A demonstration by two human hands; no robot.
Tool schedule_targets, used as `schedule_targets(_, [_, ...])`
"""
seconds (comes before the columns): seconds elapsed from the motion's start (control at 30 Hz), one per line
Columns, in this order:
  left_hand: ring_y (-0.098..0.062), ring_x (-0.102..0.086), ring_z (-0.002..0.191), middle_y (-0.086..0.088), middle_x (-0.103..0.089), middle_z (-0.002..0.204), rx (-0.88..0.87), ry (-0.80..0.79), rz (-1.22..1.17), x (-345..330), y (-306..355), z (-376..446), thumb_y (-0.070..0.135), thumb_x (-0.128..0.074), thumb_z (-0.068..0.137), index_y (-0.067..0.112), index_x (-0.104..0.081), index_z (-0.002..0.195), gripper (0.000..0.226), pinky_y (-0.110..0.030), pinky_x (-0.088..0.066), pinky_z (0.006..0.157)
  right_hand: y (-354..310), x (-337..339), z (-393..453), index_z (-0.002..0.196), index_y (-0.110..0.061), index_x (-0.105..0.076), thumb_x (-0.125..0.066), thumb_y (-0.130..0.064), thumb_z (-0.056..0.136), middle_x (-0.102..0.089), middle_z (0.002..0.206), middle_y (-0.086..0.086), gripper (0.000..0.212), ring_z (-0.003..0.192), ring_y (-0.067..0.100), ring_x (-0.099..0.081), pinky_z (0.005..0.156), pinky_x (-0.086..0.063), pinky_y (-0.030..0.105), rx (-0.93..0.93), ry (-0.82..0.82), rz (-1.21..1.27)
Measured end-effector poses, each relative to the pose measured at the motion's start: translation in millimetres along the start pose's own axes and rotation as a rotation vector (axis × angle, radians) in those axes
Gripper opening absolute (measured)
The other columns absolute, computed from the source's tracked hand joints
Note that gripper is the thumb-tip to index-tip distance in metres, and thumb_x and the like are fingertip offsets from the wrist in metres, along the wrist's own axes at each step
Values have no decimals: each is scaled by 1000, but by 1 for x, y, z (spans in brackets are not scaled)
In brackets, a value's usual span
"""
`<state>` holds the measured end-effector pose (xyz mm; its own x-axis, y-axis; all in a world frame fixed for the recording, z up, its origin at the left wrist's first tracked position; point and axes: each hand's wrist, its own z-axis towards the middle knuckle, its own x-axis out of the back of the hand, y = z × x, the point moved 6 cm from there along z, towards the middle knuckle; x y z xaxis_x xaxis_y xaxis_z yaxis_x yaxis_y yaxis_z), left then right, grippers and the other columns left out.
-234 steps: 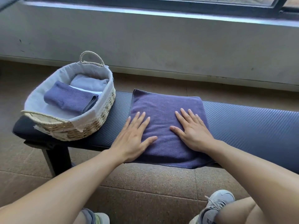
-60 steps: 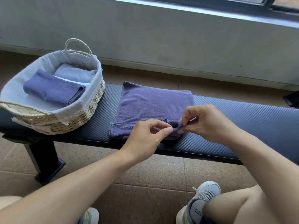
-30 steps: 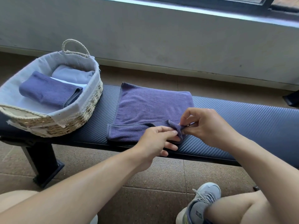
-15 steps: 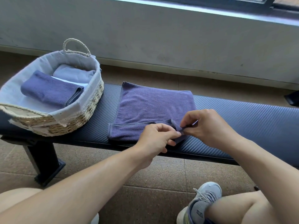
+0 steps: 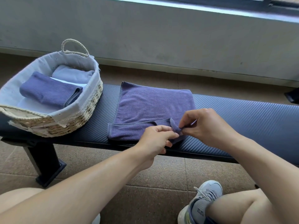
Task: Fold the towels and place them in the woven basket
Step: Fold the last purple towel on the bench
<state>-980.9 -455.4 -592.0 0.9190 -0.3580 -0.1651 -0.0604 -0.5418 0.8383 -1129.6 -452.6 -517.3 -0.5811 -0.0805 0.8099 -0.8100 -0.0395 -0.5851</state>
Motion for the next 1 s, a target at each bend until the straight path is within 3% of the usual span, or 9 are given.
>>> schedule_targets(0.27, [-5,-54,50,7,-57,67,-54,59,4,4,3,0,9,-79,81,21,-49,80,32,-20,-32,45,1,1,0,70,-34,-70,-90,-19,73,-73,72,-14,25,70,-3,-66,65,-49,11,4,-5,-9])
schedule_targets(0.4, [-7,-57,51,4,-66,77,-152,130,-48,10,11,-3,1,-83,77,19,-45,82,43,-16,-36,42,4,2,1,74,-28,-72,-91,-19,72,-72,72,-15,21,71,-6,-64,65,-46,9,-3,-2,-24])
schedule_targets(0.47, [-12,-58,55,3,-69,77,-213,148,-44,13,17,-5,-1,-83,76,18,-46,82,43,-14,-38,44,7,2,2,81,-30,-70,-91,-22,72,-72,76,-16,24,75,-5,-64,68,-47,13,-8,-11,-32])
schedule_targets(0.6, [-9,-62,55,1,-75,79,-272,135,-6,11,24,-10,-1,-84,77,15,-51,86,38,-12,-41,46,2,-7,0,114,-44,-57,-88,-41,71,-68,91,-16,53,82,0,-65,75,-51,21,60,-111,-95])
schedule_targets(0.67, [-9,-65,56,-2,-76,80,-275,130,7,10,25,-11,4,-83,80,14,-54,88,32,-13,-43,47,-1,-9,-1,113,-45,-58,-84,-45,75,-65,89,-15,46,80,1,-63,73,-51,24,88,-100,-139])
schedule_targets(0.73, [-13,-70,64,-3,-77,84,-342,214,147,20,31,-9,15,-83,82,18,-58,87,25,-20,-47,55,0,-6,0,100,-41,-63,-81,-42,81,-64,83,-16,26,75,-1,-60,68,-48,27,86,-54,-185])
schedule_targets(0.83, [-9,-68,92,10,-73,96,-474,278,682,45,53,-1,35,-82,81,28,-63,97,26,-30,-53,83,7,2,2,88,-34,-63,-81,-38,82,-64,77,-13,19,70,-2,-58,65,-45,25,46,-1,-176])
schedule_targets(0.93, [-12,-52,117,12,-63,119,-399,247,1200,79,71,3,59,-82,72,32,-60,121,60,-37,-44,104,12,12,2,84,-27,-62,-82,-37,81,-65,79,-8,22,69,-4,-57,64,-44,20,-7,24,-103])
schedule_targets(1.0, [-14,-49,116,14,-61,113,-295,233,1328,104,74,4,64,-82,66,34,-59,122,68,-37,-42,104,16,17,2,82,-26,-62,-82,-38,81,-65,80,-7,23,68,-5,-57,63,-42,15,-32,37,-59])
